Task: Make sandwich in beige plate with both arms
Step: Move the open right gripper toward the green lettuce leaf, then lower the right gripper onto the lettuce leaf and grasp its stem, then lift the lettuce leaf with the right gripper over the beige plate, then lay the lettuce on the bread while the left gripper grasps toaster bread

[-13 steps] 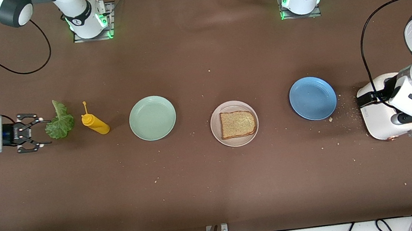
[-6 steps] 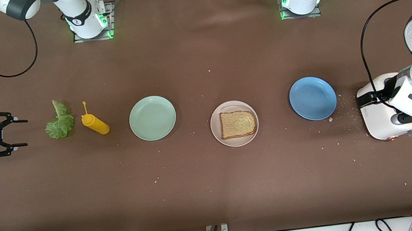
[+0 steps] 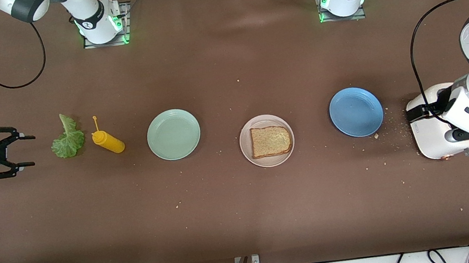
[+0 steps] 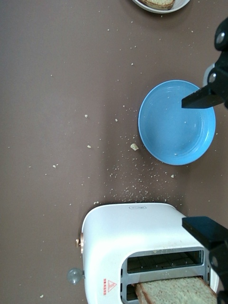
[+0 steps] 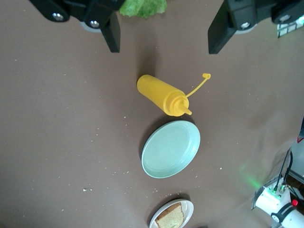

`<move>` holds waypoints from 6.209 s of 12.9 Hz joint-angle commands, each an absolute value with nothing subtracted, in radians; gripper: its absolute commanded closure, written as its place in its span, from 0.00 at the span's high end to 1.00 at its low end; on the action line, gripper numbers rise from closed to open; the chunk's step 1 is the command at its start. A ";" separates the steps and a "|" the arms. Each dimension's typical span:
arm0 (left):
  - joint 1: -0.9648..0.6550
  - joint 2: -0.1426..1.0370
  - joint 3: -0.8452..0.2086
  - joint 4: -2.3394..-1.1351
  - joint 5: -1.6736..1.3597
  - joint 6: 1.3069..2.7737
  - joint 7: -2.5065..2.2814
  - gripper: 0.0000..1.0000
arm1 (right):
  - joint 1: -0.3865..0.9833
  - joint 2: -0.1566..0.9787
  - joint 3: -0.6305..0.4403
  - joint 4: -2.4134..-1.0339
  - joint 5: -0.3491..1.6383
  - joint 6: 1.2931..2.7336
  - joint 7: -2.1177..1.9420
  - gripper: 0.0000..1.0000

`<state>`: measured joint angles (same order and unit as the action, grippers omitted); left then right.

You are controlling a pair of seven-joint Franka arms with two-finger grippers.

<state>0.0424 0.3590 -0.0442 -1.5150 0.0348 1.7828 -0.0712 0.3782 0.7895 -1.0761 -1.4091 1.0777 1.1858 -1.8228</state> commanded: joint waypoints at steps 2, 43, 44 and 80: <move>0.040 0.356 -0.048 -1.511 0.071 1.776 -0.089 1.00 | 0.375 0.651 -0.989 -1.399 0.921 1.273 -1.564 0.86; 0.038 0.356 -0.048 -1.513 0.071 1.778 -0.089 1.00 | 0.008 0.370 -0.176 -2.246 -0.140 2.456 -0.278 0.00; 0.038 0.356 -0.048 -1.513 0.071 1.778 -0.089 1.00 | 0.009 0.355 -0.176 -2.224 -0.140 2.421 -0.278 0.00; 0.126 0.356 -0.044 -1.523 0.158 1.776 -0.023 1.00 | 0.686 1.109 0.192 -1.011 -0.451 2.620 -0.143 0.00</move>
